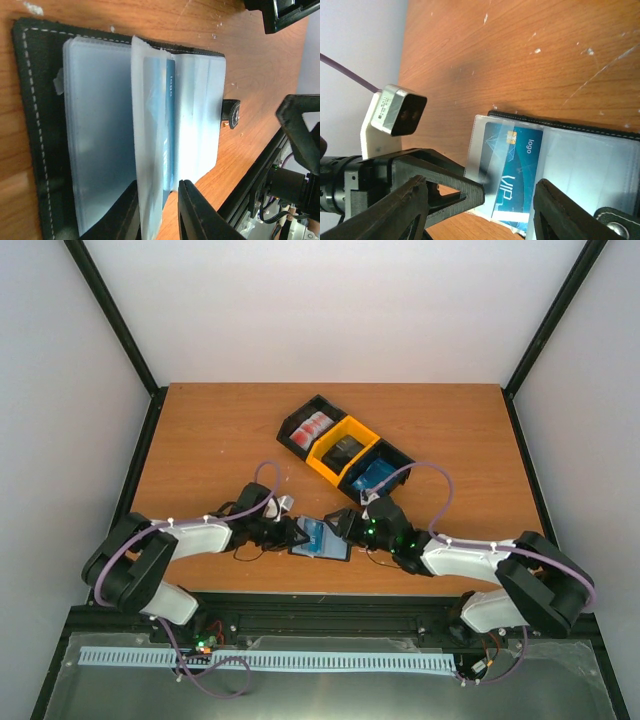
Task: Put the credit cards into the card holder
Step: Insert the credit card into the card holder.
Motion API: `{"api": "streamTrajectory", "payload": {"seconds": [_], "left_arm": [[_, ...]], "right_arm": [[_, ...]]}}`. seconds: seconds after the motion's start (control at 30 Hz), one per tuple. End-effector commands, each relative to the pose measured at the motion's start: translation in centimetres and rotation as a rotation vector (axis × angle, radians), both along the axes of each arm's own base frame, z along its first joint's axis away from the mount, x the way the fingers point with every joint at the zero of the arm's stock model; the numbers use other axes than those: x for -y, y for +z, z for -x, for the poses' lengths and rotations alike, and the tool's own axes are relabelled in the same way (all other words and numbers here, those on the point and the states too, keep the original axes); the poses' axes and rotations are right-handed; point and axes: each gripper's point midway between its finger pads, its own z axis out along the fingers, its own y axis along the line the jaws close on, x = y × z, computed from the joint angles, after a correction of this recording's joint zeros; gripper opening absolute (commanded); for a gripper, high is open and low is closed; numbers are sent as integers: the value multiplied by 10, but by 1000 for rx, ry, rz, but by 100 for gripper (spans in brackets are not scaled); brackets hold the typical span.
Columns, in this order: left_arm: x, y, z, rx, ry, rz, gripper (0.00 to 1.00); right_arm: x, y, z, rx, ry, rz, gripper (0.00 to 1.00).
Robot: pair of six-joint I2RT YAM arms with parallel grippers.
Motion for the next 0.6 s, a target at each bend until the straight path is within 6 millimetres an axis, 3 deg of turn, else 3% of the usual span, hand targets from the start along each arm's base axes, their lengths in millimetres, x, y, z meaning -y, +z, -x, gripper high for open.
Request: {"api": "streamTrajectory", "payload": {"seconds": [0.0, 0.57], "left_arm": [[9, 9, -10, 35, -53, 29, 22], [44, 23, -2, 44, -148, 89, 33]], "right_arm": [[18, -2, -3, 36, -54, 71, 58], [49, -2, 0, 59, -147, 140, 58]]}}
